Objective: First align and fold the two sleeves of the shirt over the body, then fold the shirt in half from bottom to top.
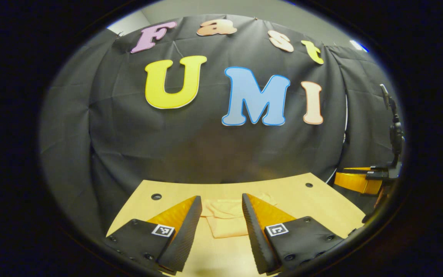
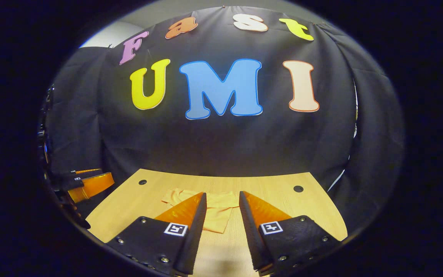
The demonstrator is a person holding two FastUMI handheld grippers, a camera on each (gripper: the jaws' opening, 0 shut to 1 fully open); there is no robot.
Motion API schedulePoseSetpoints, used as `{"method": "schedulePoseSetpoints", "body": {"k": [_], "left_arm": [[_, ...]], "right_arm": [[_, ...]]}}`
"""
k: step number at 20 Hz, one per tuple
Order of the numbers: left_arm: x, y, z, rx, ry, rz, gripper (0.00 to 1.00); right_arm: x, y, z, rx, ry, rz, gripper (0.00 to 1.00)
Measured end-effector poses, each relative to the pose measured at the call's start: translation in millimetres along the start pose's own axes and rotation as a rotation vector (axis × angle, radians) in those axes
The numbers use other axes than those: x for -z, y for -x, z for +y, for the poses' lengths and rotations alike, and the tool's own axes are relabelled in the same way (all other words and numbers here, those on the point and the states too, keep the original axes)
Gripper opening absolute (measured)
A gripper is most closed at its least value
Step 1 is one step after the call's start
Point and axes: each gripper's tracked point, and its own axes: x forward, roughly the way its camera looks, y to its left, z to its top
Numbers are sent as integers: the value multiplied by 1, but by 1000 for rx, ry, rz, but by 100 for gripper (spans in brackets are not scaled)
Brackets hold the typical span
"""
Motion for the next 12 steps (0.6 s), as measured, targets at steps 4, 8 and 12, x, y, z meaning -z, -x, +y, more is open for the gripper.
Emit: {"method": "schedulePoseSetpoints", "body": {"k": [4, 8, 12], "left_arm": [[7, 16, -4, 34, 1, 11, 71], [2, 23, -3, 56, -16, -4, 69], [-10, 26, -14, 98, -65, -29, 68]], "right_arm": [[1, 26, 5, 29, 0, -14, 54], [-3, 41, 1, 78, -24, -38, 54], [-13, 51, -5, 112, -39, -70, 54]]}}
